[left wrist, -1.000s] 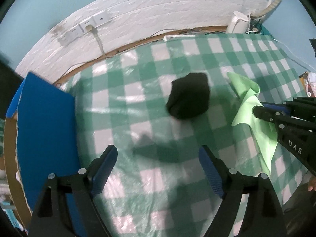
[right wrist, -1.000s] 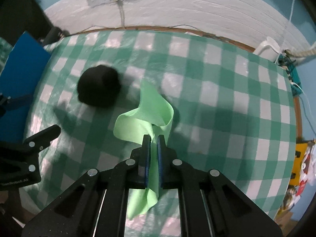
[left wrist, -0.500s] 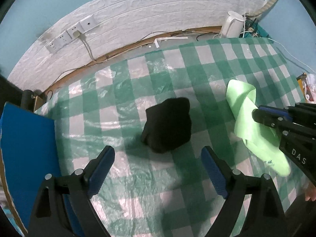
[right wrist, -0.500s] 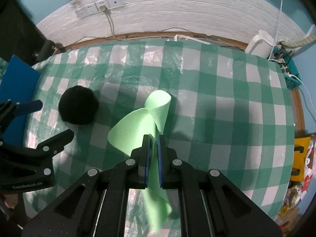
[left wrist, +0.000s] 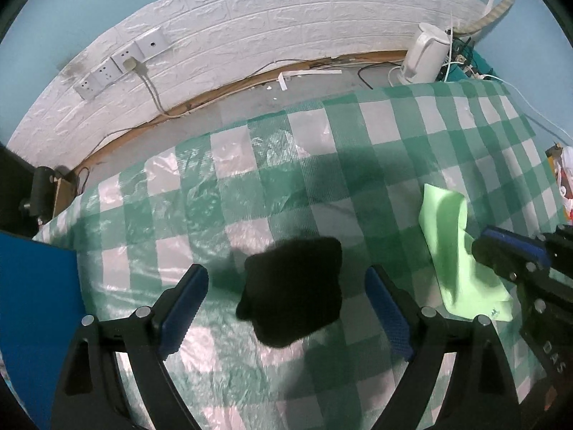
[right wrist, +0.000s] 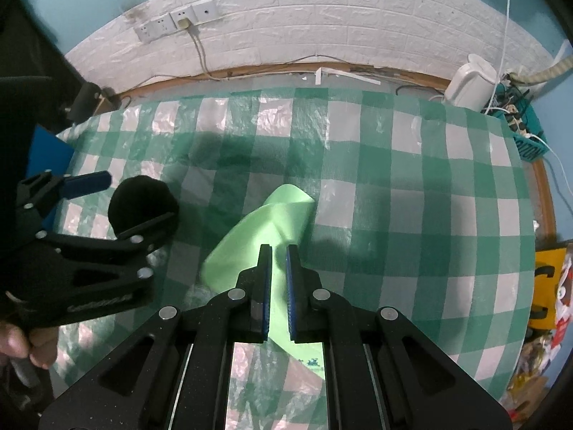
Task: Organize soft objects
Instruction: 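Grasp the light-green cloth with the right tool while the left tool grasps the black sock, then carry the black sock and green cloth into the box and release both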
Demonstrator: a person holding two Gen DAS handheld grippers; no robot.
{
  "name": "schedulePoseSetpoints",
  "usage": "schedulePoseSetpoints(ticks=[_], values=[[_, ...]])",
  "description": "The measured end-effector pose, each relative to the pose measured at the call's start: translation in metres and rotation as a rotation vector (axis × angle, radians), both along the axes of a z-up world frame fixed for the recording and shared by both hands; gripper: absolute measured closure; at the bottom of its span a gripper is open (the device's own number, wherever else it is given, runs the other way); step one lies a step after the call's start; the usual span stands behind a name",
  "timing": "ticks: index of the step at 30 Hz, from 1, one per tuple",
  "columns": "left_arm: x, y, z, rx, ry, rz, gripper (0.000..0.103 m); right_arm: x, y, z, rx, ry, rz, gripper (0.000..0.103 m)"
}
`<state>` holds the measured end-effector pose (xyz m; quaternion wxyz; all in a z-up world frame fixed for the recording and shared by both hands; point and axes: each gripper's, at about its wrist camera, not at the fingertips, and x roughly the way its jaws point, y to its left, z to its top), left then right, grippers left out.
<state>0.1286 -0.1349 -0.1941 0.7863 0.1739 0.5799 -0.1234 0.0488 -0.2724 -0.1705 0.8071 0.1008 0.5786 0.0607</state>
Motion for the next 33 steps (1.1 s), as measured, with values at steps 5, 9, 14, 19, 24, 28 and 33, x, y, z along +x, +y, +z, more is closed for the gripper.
schedulePoseSetpoints(ticks=[5, 9, 14, 19, 24, 28, 33], values=[[0.001, 0.003, -0.004, -0.022, 0.039, 0.004, 0.062, 0.002, 0.003, -0.003, 0.031, 0.009, 0.017, 0.097], [-0.005, 0.004, -0.002, -0.020, 0.010, -0.007, 0.067, 0.000, 0.003, -0.007, 0.027, 0.029, -0.002, 0.057], [-0.011, 0.009, 0.000, -0.019, 0.002, -0.012, 0.067, -0.004, 0.007, -0.010, -0.056, 0.038, 0.012, 0.039], [-0.014, 0.011, 0.001, -0.008, -0.002, -0.015, 0.068, -0.004, 0.013, -0.023, -0.096, 0.066, 0.040, 0.039], [-0.018, 0.013, 0.006, -0.008, -0.011, -0.022, 0.068, -0.001, 0.015, -0.032, -0.120, 0.073, 0.055, 0.039], [-0.018, 0.017, 0.009, -0.014, -0.013, -0.017, 0.068, 0.001, 0.014, -0.039, -0.123, 0.080, 0.055, 0.039], [-0.019, 0.019, 0.011, -0.015, -0.016, -0.014, 0.068, -0.002, 0.018, -0.038, -0.153, 0.059, 0.068, 0.051]])
